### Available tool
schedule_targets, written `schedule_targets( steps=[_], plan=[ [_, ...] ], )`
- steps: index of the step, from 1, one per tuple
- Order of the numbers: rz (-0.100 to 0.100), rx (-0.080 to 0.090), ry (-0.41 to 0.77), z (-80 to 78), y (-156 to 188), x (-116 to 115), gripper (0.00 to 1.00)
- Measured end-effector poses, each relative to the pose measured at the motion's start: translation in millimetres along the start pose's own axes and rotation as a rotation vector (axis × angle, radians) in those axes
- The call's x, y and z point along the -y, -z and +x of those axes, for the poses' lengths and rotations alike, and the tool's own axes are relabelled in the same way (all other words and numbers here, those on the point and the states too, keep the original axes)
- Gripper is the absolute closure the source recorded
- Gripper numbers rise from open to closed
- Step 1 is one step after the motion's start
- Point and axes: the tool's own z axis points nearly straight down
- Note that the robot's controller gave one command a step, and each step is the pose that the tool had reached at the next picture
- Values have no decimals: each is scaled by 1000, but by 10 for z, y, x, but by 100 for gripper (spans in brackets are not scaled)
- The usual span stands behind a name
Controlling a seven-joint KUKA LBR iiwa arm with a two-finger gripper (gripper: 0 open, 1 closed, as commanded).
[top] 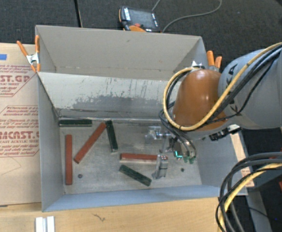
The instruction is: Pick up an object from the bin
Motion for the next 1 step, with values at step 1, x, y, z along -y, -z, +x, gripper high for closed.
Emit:
schedule_targets(
  steps=[1],
  plan=[
    [0, 3, -35, -306, -688, 202, 0]
  ],
)
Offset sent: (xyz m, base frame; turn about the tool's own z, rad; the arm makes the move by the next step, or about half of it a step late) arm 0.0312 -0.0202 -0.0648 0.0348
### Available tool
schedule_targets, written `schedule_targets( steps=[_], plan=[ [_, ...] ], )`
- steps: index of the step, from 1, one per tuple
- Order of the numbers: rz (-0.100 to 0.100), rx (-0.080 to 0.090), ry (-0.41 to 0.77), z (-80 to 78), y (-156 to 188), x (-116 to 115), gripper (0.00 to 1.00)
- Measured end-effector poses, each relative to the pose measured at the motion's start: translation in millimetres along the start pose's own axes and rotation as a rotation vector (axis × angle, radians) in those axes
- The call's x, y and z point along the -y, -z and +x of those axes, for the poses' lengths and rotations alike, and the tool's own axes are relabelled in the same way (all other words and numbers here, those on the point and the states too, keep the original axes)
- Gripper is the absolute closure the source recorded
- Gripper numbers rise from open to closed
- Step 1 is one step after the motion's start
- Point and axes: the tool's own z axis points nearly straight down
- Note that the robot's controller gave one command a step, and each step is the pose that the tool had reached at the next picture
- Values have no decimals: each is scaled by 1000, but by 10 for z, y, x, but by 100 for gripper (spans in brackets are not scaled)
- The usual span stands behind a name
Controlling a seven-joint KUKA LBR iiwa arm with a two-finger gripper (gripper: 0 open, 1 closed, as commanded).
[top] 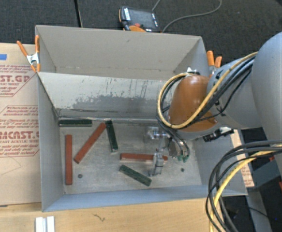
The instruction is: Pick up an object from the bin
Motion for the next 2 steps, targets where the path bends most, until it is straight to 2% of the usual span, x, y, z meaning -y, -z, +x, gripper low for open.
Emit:
schedule_targets(
  steps=[1, 2],
  plan=[
    [-1, 6, 1, -13, 41, -7, 100],
    [0, 15, -47, -38, 1763, 169, 100]
  ],
)
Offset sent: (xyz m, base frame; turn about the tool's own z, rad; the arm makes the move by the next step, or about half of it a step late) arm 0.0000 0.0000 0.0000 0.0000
